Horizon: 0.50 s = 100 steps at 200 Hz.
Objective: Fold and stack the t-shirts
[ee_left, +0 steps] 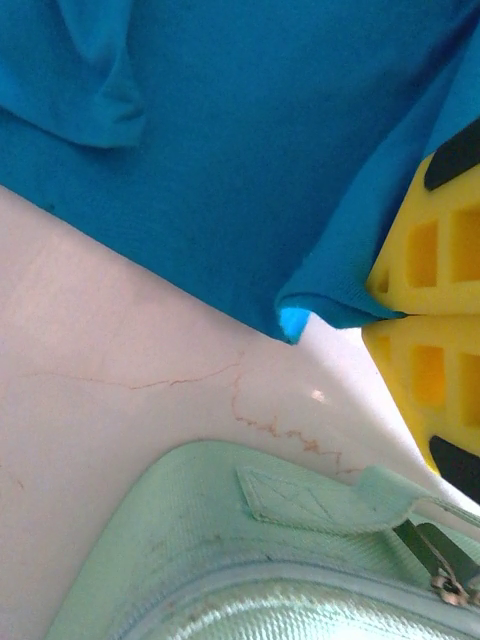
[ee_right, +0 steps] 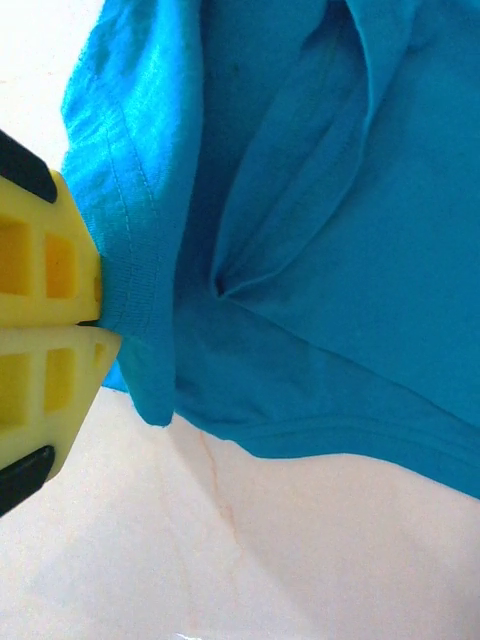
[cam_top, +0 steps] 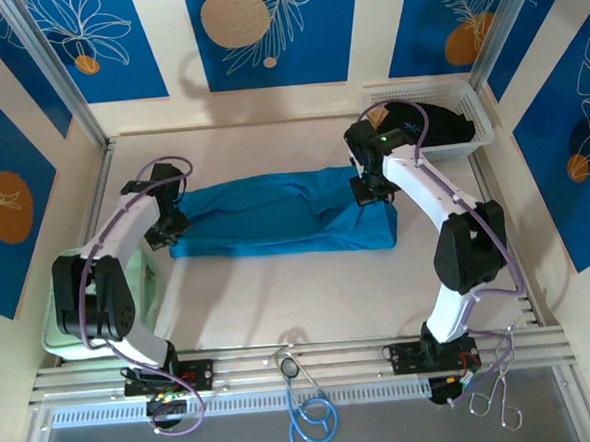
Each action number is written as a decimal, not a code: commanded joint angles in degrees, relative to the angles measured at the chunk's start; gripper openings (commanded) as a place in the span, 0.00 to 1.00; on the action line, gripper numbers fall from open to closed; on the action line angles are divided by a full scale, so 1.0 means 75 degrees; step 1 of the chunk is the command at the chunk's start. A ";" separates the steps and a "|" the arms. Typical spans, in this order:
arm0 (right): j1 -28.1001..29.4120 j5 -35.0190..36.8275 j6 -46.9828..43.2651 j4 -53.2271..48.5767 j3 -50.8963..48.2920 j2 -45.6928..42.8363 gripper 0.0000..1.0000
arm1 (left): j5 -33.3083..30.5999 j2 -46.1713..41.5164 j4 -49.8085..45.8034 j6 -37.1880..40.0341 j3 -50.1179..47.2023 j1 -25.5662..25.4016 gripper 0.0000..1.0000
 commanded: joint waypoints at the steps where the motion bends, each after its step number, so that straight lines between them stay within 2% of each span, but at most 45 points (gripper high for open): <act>1: -0.0130 0.0058 -0.0259 0.0041 0.0456 0.0338 0.00 | -0.0225 0.0357 0.0045 0.0175 0.0338 0.0116 0.00; 86: -0.0524 0.0034 -0.0333 0.0513 0.1180 0.1688 0.00 | -0.0394 0.1638 0.0193 0.0174 0.1076 0.0193 0.00; 100: -0.0542 0.0048 -0.0299 0.0579 0.1247 0.1871 0.00 | -0.0435 0.1758 0.0244 0.0143 0.1059 0.0187 0.08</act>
